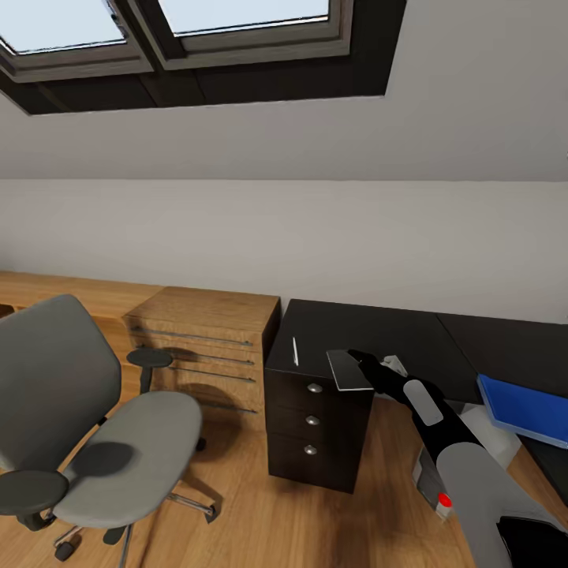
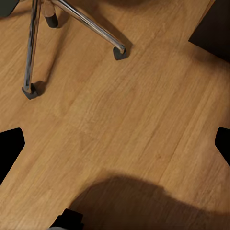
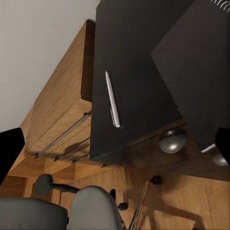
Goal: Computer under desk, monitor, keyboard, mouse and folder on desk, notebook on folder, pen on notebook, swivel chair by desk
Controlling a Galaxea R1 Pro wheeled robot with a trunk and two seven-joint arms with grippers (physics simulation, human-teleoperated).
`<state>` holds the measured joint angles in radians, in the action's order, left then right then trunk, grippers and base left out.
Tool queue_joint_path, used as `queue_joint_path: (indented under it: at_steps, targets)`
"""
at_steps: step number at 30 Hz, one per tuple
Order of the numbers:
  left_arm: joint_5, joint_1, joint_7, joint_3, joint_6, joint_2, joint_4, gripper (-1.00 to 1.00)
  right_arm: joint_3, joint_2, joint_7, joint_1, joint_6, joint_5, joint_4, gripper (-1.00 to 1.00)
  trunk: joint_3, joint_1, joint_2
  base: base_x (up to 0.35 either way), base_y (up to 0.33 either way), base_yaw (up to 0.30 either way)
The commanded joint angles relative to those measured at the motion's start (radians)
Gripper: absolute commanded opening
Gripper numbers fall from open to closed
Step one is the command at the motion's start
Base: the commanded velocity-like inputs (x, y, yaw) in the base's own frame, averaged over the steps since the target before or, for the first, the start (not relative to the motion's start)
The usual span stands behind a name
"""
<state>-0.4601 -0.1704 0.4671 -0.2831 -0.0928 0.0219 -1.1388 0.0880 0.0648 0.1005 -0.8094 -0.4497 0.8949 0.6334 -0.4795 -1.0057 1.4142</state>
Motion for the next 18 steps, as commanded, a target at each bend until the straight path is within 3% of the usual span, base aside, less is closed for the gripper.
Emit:
queue_joint_path:
  at_steps: [1,7,13,18]
  targets:
    - [-0.005,0.000,0.007,-0.003,-0.003,0.001,0.001,1.00,0.004,0.000,0.003,-0.001,-0.006,0.001,0.000,1.00,-0.001,0.000,0.001,0.000,0.000,-0.040]
    - [-0.005,0.000,0.009,-0.003,-0.003,0.001,0.008,1.00,0.004,-0.002,0.002,-0.001,-0.006,0.001,0.000,1.00,0.000,0.000,0.001,-0.186,0.000,-0.012]
    - [-0.003,0.000,0.012,-0.006,-0.002,0.000,0.002,1.00,0.004,-0.001,0.003,0.000,-0.007,0.001,0.000,1.00,0.000,0.000,0.001,-0.038,0.000,0.000]
    - [-0.004,0.000,0.015,-0.012,-0.002,0.001,0.001,1.00,0.004,0.000,0.004,0.000,-0.008,0.002,-0.001,1.00,-0.016,-0.019,0.036,-0.007,0.000,0.000]
